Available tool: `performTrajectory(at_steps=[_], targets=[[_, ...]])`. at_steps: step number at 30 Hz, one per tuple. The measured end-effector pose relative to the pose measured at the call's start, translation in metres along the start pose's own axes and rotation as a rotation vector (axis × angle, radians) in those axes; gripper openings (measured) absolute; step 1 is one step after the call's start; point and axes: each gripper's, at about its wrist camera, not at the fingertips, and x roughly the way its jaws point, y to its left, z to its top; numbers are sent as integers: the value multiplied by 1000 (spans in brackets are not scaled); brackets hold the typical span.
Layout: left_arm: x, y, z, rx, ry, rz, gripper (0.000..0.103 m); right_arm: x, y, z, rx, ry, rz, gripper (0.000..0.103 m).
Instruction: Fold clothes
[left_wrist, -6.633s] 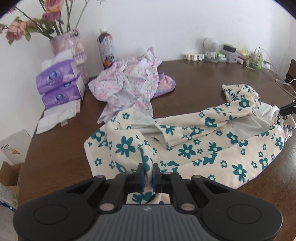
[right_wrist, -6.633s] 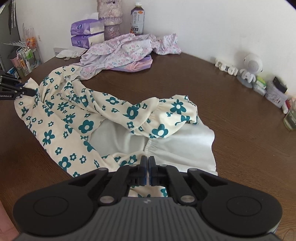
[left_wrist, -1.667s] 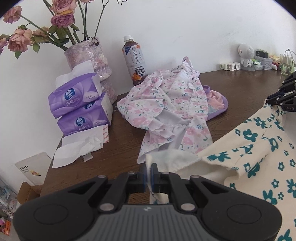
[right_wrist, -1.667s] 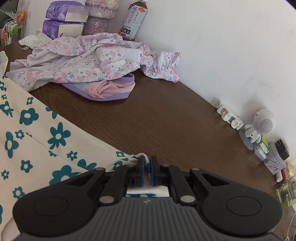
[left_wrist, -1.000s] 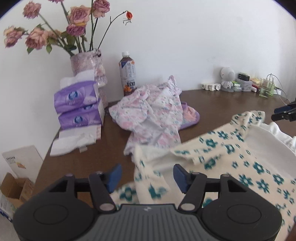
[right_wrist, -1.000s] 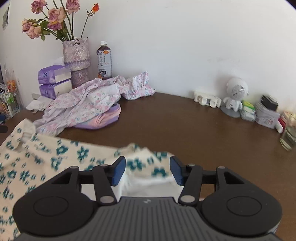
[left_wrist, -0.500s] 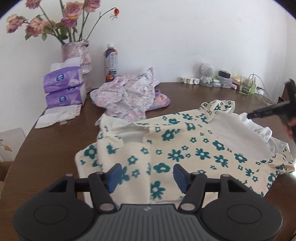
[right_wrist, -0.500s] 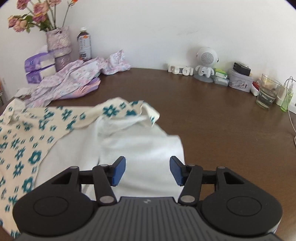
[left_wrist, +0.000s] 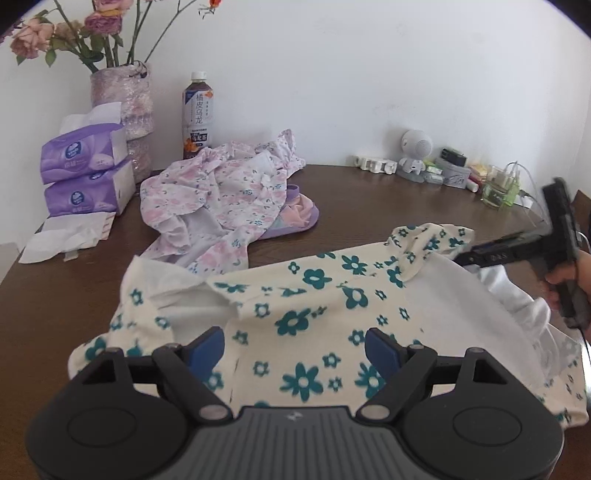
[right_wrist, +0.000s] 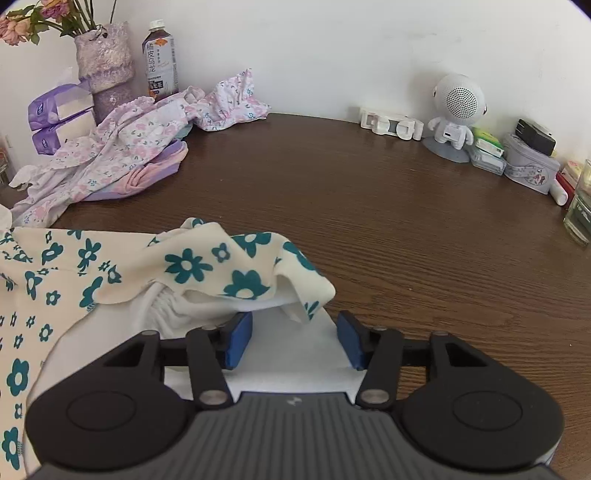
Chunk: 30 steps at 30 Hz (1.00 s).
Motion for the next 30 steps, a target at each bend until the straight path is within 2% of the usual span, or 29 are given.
performTrajectory(at_steps=[4, 5, 7, 9, 12, 13, 14, 16, 21, 24, 25, 26, 27, 30], targets=[[23, -1, 12, -38, 12, 14, 81, -3, 5, -1, -30, 6, 31, 12], [29, -1, 15, -47, 15, 18, 81, -4, 6, -1, -35, 6, 37, 6], [40, -2, 21, -66, 21, 25, 81, -5, 4, -3, -30, 2, 46, 1], [52, -2, 27, -85, 27, 32, 81, -7, -3, -5, 5, -3, 68, 0], [66, -4, 32, -102, 36, 43, 81, -9, -16, -4, 50, -25, 107, 4], [69, -5, 32, -101, 42, 44, 81, -10, -21, -3, 60, -34, 120, 13], [72, -6, 32, -100, 50, 44, 81, -11, -25, -2, 59, -40, 115, 30], [78, -7, 30, -104, 62, 46, 81, -10, -27, 0, 31, -47, 102, 51], [88, -5, 25, -131, 83, 47, 81, -2, -31, 1, -11, -3, 113, 50], [90, -6, 24, -127, 70, 52, 82, -1, -24, -4, -50, -8, 116, 48], [90, -6, 23, -125, 67, 54, 82, -2, -23, -4, -56, -8, 117, 39], [90, -7, 23, -123, 63, 55, 83, -3, -22, -4, -52, -9, 136, 13], [91, -7, 22, -122, 59, 56, 83, -3, -21, -4, -43, -5, 150, 3], [91, -7, 20, -115, 43, 62, 83, -6, -12, -5, -68, -13, 113, 2]])
